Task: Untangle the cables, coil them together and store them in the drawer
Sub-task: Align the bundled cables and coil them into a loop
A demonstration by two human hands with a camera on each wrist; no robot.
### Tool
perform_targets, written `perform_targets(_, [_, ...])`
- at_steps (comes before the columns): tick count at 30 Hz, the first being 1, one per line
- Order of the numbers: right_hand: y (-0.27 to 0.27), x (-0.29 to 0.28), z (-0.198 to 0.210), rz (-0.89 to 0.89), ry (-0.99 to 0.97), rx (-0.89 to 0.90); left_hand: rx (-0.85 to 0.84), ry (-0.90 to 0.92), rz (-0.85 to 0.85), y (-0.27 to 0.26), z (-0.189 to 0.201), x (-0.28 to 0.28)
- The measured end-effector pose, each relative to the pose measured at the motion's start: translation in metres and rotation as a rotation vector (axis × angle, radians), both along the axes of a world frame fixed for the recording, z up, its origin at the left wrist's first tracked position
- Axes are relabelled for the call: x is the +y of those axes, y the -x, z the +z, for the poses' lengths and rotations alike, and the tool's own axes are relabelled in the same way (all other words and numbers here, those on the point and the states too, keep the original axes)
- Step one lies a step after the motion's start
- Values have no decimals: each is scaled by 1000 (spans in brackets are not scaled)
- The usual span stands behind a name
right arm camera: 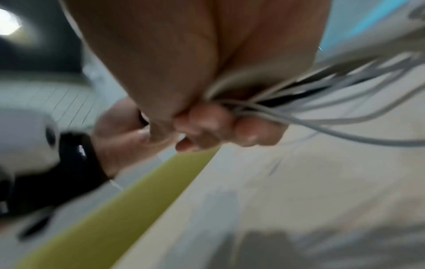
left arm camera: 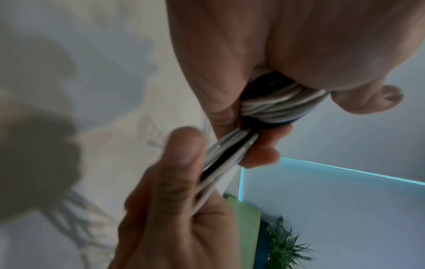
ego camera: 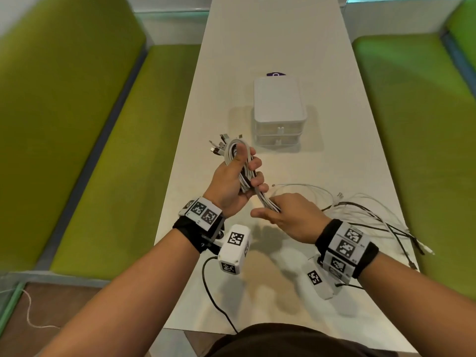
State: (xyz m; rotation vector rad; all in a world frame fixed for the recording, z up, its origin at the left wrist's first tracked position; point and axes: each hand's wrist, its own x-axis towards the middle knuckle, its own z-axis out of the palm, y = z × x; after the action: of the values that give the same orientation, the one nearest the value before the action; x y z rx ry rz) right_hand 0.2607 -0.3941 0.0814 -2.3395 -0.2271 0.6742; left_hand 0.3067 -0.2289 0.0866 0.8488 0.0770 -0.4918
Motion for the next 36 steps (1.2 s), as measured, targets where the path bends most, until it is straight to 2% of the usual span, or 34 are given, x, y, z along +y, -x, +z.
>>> perform_targets(1, [0,-2,-2,32,153,-54,-3,-12,5,-1,1,1])
perform_targets(3, [2,-5,-6,67,285,-126,-33,-45,-6,-2,2,2])
perform_targets(7, [14,-12,-15,96,95,-270,-90,-104,26,-3,3,7])
perform_targets(10, [16,-14,-15,43,45,-319,-88,-90,71,-5,6,9])
perform_targets(15, [5,-15,-13,-38,-130,-189,-96,-11,61,-5,15,8])
perform_targets(17, [8,-13,-11,21,-57,-175,-78,1,80,-6,15,7])
perform_targets(20, [21,-2,-5,133,178,-199,-35,-54,107,-5,14,0])
perform_targets(25, [31,10,6,299,406,-236,28,-283,144,-6,11,-9])
perform_targets(28, [28,11,24,391,336,-165,-39,-581,137,-8,1,-9])
perform_targets(33, [9,3,67,432,205,-240,-256,-991,-12,-5,-9,-1])
perform_targets(35, [-2,0,77,409,139,-258,-288,-999,-71,-1,-10,0])
perform_targets(36, [-7,-2,80,390,116,-277,-261,-926,-101,4,-7,-2])
